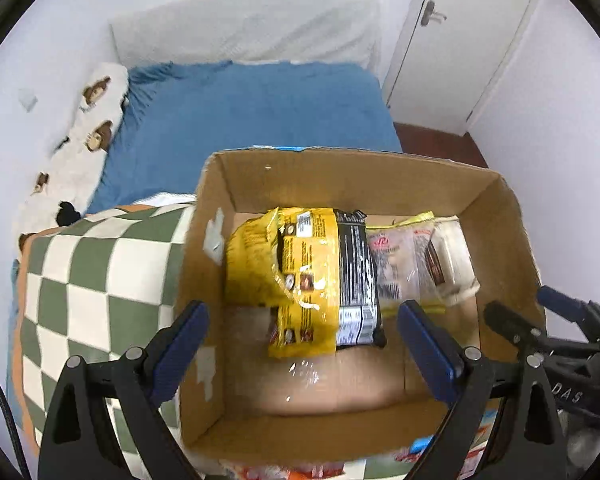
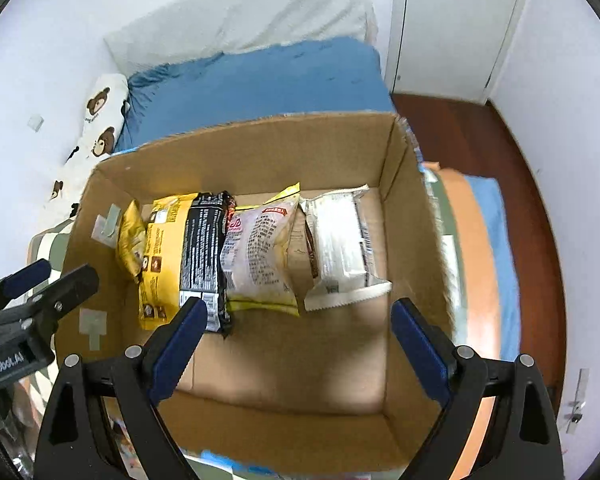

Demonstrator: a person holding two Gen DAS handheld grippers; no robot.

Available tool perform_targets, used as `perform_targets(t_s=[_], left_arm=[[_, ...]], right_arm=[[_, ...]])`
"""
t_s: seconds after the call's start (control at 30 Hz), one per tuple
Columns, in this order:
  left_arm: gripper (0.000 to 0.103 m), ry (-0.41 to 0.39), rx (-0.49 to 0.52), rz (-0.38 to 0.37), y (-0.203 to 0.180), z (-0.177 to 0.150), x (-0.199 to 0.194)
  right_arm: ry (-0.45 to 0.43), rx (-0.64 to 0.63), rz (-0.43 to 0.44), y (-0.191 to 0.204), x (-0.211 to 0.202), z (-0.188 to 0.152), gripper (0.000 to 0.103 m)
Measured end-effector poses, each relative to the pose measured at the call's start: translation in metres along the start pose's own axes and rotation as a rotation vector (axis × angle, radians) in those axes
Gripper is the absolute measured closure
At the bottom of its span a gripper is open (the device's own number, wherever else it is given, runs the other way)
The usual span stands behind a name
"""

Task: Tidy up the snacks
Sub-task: 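Lower both held snacks into the box and open both tools, then grasp the green candy bag with left tool while right tool grasps red-white sausage pack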

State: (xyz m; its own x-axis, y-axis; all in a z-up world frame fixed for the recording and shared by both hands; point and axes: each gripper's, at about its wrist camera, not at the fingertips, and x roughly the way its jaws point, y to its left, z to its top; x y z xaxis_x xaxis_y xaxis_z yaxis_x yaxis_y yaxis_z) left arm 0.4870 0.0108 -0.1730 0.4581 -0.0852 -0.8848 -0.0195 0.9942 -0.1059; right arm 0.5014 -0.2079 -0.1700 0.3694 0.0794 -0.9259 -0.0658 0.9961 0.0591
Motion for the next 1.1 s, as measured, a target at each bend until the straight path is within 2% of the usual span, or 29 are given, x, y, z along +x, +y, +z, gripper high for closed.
perform_targets(t_s=[0.47, 0.7, 0.77, 0.87, 1.0, 1.1], left_arm=[[0.007, -0.137, 0.014, 0.000, -0.008, -0.068, -0.086], [0.007, -0.151, -0.010, -0.016, -0.003, -0.105, -0.119], [0.007, -0.124, -0.005, -0.015, -0.002, -0.126, -0.123], [0.007, -0.043, 0.010, -0.015, -0.002, -0.163, -0.116], [0.007, 0.093, 0.018, 0.013, 0.001, -0.211, -0.086], [0.007, 0.173, -0.025, 0.051, 0.015, -0.242, -0.059]], right_arm=[[-0.169, -0.047, 0.010, 0.017, -0.102, -0.075, 0.008], [-0.187, -0.013, 0.063, 0.018, -0.136, -0.116, 0.008], [-0.161, 0.008, 0.089, 0.015, -0.141, -0.138, 0.008], [-0.102, 0.039, 0.103, 0.005, -0.137, -0.176, 0.008], [-0.002, 0.127, 0.098, -0.025, -0.118, -0.229, 0.008], [0.077, 0.205, 0.069, -0.053, -0.093, -0.263, 0.008]])
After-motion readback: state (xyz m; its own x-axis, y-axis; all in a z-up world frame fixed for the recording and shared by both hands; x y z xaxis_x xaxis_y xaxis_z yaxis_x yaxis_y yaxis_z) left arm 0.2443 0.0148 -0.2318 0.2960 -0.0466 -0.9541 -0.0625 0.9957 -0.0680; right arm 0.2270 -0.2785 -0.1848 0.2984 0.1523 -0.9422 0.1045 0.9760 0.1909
